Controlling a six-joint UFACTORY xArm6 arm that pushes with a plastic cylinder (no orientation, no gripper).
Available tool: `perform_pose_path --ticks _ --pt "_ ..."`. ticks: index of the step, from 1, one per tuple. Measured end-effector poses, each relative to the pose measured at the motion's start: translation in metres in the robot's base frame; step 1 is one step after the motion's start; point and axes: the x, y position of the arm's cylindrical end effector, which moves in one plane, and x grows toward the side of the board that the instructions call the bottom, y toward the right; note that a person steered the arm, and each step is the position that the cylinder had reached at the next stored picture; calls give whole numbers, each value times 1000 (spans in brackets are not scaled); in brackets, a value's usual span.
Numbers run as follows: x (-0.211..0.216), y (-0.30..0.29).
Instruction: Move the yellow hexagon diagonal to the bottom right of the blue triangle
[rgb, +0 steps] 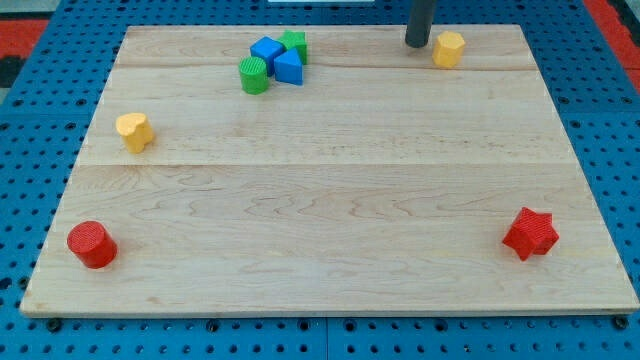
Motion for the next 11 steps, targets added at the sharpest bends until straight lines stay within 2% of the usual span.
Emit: perform_pose_path --ticks 1,2,3,4,5,7,8,9,10,11 --pt "2 -3" --pt "-18 9" --pt "-27 -7" --pt "-34 38" --pt "-16 69" --pt "95 43" --pt "86 46" --pt "52 86" --pt "50 20" --pt "103 -23"
